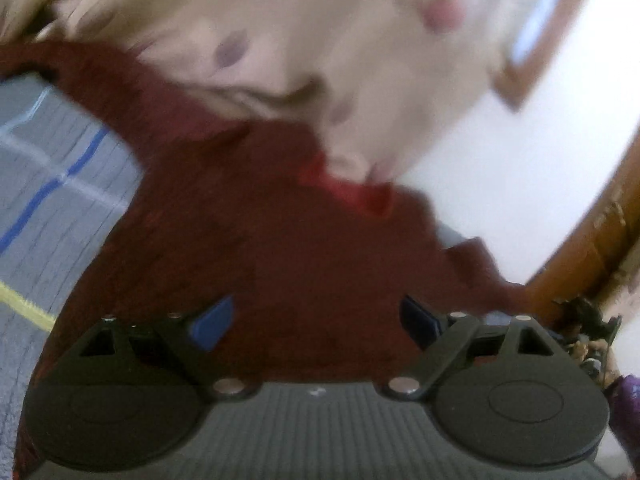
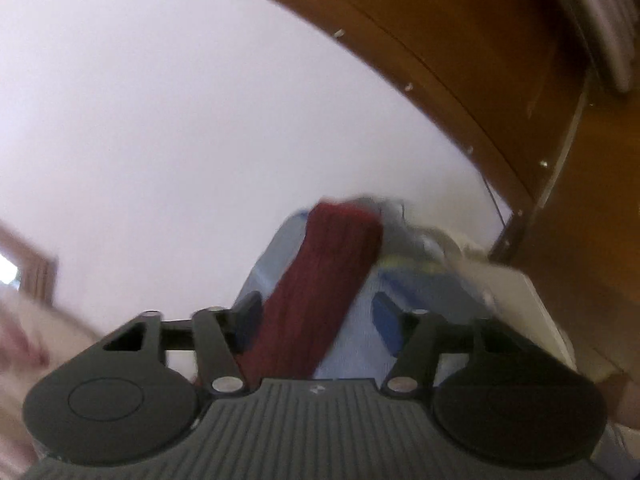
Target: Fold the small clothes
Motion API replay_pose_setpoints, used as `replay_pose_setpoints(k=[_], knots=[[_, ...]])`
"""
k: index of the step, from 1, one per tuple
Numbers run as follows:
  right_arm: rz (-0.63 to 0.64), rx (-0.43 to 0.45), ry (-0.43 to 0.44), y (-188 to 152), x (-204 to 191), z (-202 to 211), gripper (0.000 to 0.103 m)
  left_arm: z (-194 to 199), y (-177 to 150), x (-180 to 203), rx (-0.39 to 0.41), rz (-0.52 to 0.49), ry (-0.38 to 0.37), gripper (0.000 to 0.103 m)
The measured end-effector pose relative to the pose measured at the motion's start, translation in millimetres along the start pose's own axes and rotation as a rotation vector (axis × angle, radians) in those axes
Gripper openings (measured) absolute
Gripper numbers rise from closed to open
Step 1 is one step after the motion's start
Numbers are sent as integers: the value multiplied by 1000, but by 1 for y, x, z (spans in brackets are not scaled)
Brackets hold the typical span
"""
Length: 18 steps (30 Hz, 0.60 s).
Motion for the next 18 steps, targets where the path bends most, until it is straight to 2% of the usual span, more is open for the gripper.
replay_pose_setpoints(k=[2,6,10,11,12,14,17,18], knots=[[-27,-8,4,8,7,-22,73,-1,-2,-10,11,7,32,91],[-47,-36,19,9,14,-56,73,-2,-7,-5,34,-73,83,94],[-36,-56,9,3,12,-79,71,-16,-11,6,-9,-184,183,98],[-15,-49,13,3,9,-82,58,-18,-12,8,-15,-204,202,99],[20,-41,-2,4,6,-81,40,-18,-14,9,-22,-223,210,100],[79,-59,-27,3,2,-84,15,-19,-15,11,-28,-247,212,100],[194,7,-13,7,-14,-66,14,-17,-14,8,-14,-217,175,100],[191,40,-4,12,-17,-56,15,-15,-12,7,-2,-192,157,100]])
Point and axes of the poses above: each gripper's, at about its wrist camera, not at the fingertips, and z roughly against the way its jaws point, x to its right, y to its top, the point moved 10 cm from there along -z, roughly the way its jaws point, and after that the axes turned 4 degrees about -y, right-handed, at the moved point
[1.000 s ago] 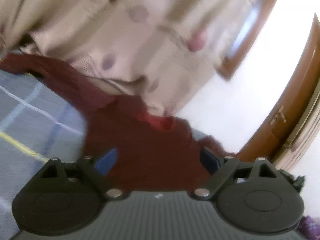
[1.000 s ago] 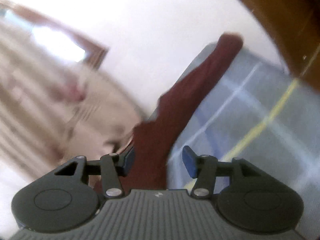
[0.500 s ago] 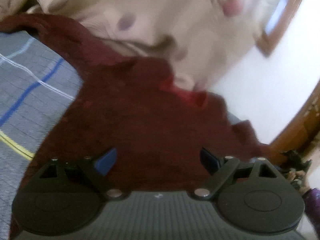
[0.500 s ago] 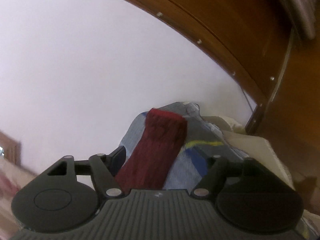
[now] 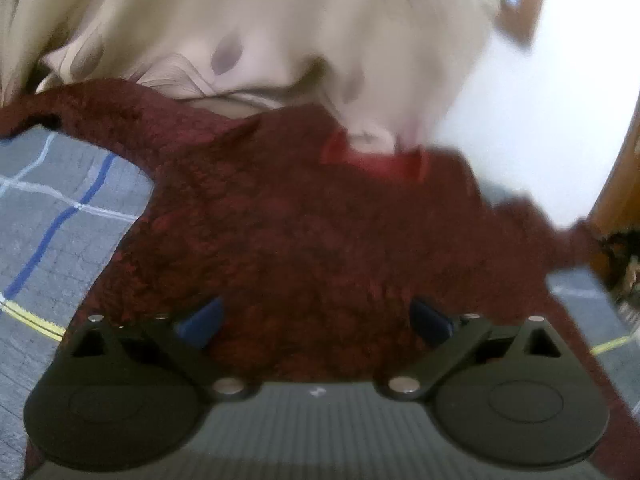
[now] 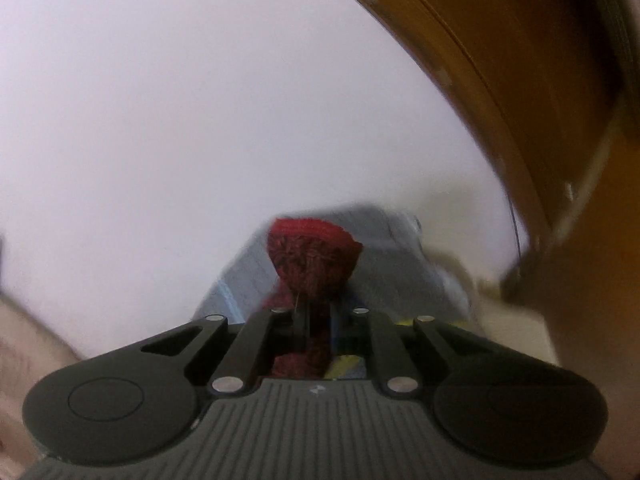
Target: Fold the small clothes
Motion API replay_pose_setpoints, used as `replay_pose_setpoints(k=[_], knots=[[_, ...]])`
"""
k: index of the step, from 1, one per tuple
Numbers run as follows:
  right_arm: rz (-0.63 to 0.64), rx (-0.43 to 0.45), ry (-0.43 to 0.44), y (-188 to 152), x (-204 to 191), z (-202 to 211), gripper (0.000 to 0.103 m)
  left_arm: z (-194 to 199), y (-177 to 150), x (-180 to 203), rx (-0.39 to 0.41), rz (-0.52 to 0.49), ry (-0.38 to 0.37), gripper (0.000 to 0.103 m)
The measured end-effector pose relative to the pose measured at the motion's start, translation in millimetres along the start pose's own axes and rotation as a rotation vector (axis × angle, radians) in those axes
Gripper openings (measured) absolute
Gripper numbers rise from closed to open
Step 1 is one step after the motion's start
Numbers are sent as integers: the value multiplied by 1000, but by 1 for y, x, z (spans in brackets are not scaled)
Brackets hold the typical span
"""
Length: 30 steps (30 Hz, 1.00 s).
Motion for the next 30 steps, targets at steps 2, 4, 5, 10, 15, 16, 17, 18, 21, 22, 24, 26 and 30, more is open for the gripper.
replay_pose_setpoints(k=[2,4,5,10,15,16,17,18,21,22,24,26,30], knots=[[-40,56,17,13,4,22,14,4,2,-4,28,51,-32,100],[-67,89,0,24,12,39,14,5,2,-7,40,90,-62,100],[-78,95,-2,27,15,47,14,6,3,-8,44,101,-70,100],[-67,79,-49,23,19,71,14,6,2,-7,38,96,-77,101],[-80,173,-1,16,-1,103,14,8,3,-8,33,105,-97,101],[-56,189,10,15,-13,109,14,8,3,-8,33,107,-101,101],[-40,197,39,13,-29,114,14,9,4,-7,31,109,-105,101],[-24,198,78,11,-49,119,14,11,5,-6,29,112,-111,101],[64,181,165,-3,-113,126,14,20,12,-4,39,133,-135,101],[84,166,200,-10,-135,126,14,23,14,-4,38,148,-140,101],[142,136,267,-32,-184,127,14,31,18,-6,41,176,-156,101],[164,96,336,-57,-226,123,14,39,21,-9,43,192,-163,101],[228,-2,441,-123,-304,116,14,56,26,-20,61,225,-182,101]])
Point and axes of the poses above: each gripper's, at about its wrist camera, not at the fingertips, and z roughly against the way its jaws point, x to its right, y to its top, the point moved 10 cm from there along -z, roughly the way its jaws point, and after that the axes turned 4 degrees about -y, right-handed, at the moved point
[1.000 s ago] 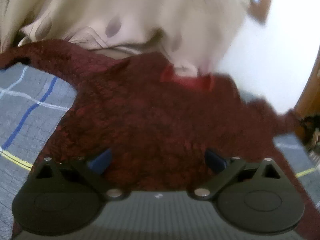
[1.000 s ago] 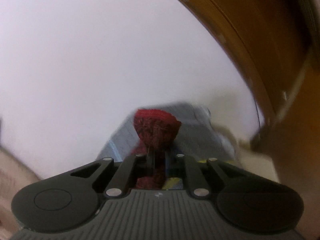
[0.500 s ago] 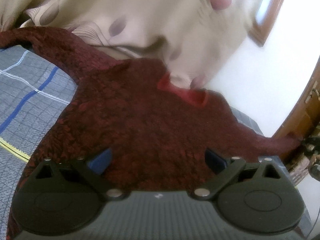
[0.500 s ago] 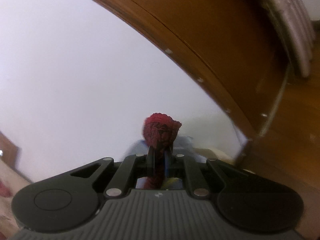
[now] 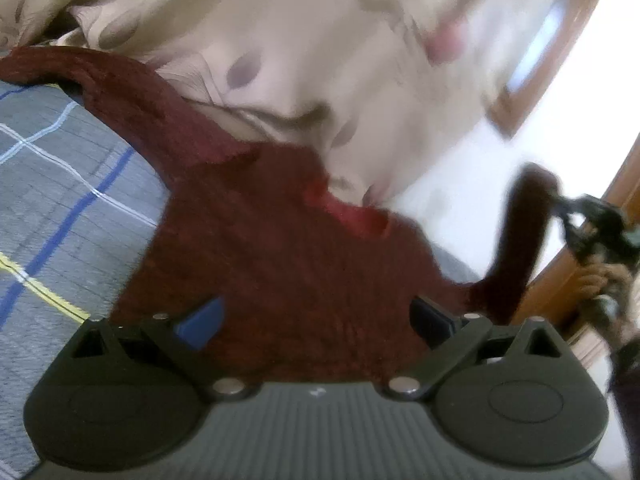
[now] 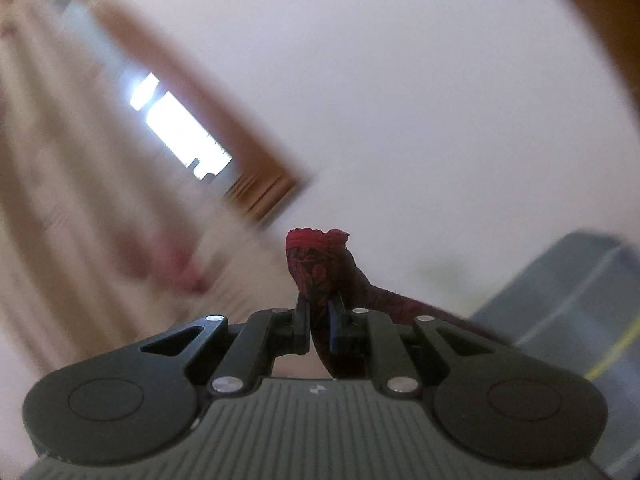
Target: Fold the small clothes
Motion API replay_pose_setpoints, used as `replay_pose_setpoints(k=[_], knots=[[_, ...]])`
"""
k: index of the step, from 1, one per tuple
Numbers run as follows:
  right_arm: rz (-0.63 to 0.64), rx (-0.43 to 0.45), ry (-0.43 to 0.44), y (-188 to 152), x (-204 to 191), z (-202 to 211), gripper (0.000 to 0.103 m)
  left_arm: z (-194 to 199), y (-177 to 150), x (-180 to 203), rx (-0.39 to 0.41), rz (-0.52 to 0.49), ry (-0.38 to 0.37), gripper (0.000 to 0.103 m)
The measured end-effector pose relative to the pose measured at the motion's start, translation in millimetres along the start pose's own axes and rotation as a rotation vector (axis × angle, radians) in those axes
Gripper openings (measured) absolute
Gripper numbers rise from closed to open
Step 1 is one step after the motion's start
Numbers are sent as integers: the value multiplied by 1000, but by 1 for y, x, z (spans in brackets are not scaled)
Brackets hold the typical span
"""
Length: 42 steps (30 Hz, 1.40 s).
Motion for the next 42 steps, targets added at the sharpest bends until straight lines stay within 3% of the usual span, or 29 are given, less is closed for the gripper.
replay_pose_setpoints(k=[7,12,18,21,26,35,42], knots=[[-17,-192,78,-129,-63,-70,14,29,19,-11,31,-15,8,101],[28,-296,61,-212,-88,-98,14,38,23,-18,22,-13,-8,101],[174,-383,27,-282,-109,-122,15,40,18,-26,12,-1,-25,101],[256,-406,5,-300,-116,-134,15,40,18,-34,10,32,-25,101],[259,-413,7,-309,-124,-142,15,41,15,-45,8,100,-37,101],[306,-449,-4,-330,-128,-160,16,41,12,-44,-2,98,-29,101],[298,-518,0,-356,-120,-167,28,44,13,-46,1,105,-12,101]])
Point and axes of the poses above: each gripper's, at about its wrist camera, not at the fingertips, and z roughly against the way its jaws point, x to its right, y to its top, the point moved 10 cm from there along -z, roughly the way its jaws point, and after that the axes turned 4 degrees about -y, right-handed, at the moved point
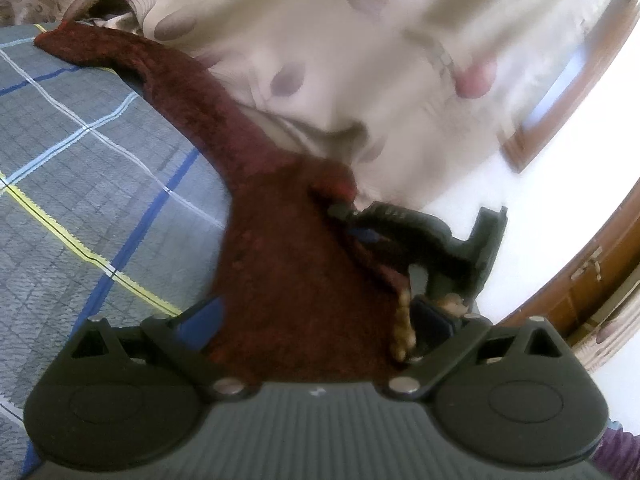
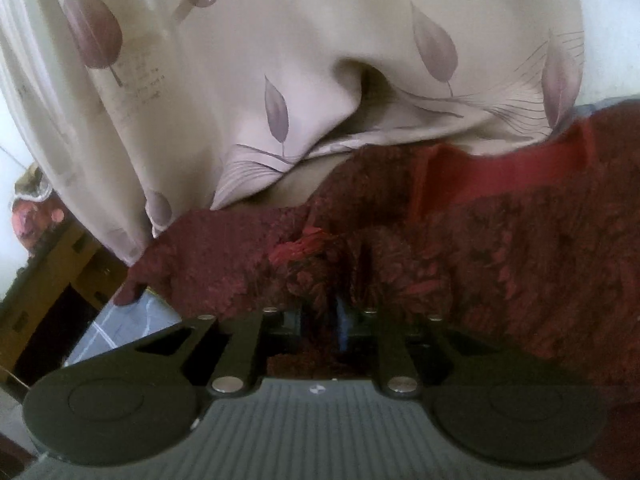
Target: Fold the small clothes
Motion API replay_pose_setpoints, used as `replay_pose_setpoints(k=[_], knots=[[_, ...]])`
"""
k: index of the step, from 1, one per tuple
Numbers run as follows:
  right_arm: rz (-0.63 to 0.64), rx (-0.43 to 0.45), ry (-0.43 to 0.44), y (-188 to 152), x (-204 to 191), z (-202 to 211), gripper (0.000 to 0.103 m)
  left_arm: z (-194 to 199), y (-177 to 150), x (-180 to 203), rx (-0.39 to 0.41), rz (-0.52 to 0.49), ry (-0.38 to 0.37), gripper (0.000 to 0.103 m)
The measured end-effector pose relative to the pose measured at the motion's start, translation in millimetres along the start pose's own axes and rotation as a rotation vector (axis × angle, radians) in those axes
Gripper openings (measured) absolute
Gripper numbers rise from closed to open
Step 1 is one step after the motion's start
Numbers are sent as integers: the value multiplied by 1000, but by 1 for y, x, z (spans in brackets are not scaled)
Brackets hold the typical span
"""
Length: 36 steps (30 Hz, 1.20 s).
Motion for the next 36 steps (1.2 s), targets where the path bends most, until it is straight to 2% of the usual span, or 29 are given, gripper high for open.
replay_pose_setpoints(k=[1,3,6,9,11,13,15,18,20,22,25,26,29,33,36], knots=[[-10,-5,15,0,-1,1,32,1,1,1,4,-2,3,101],[-39,-4,58,2,-4,7,52,5,4,1,17,-7,8,101],[-69,60,106,11,-11,30,74,11,7,0,25,-1,13,101],[-82,82,134,18,-16,42,74,14,11,-5,29,17,24,101],[-29,64,94,18,-20,39,73,14,16,-10,22,24,36,101],[34,52,49,18,-24,34,66,15,24,-14,23,24,36,101],[88,26,18,15,-28,23,60,17,35,-17,34,43,2,101],[131,-31,-10,6,-29,1,57,17,58,-24,65,66,-48,101],[155,-105,-34,-5,-26,-16,57,14,75,-30,71,55,-79,101],[133,-86,-20,-3,-26,-11,57,9,93,-40,81,44,-83,101],[43,22,56,8,-30,21,57,-3,124,-65,114,78,-69,101],[37,43,81,7,-33,32,57,-7,133,-76,131,98,-61,100],[72,32,107,-11,-39,54,58,-25,166,-119,163,227,-57,100],[140,35,79,-40,-38,76,60,-46,196,-177,217,414,-47,100],[130,26,65,-55,-34,80,60,-63,206,-210,213,505,2,100]])
Point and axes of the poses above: each gripper's, at about its wrist camera, not at the fingertips, and z roughly against the way its jaws point, x to its right, y to its top, the point moved 10 cm from there along -z, roughly the way its jaws point, and after that the axes turned 4 degrees about -y, right-handed, at the moved point
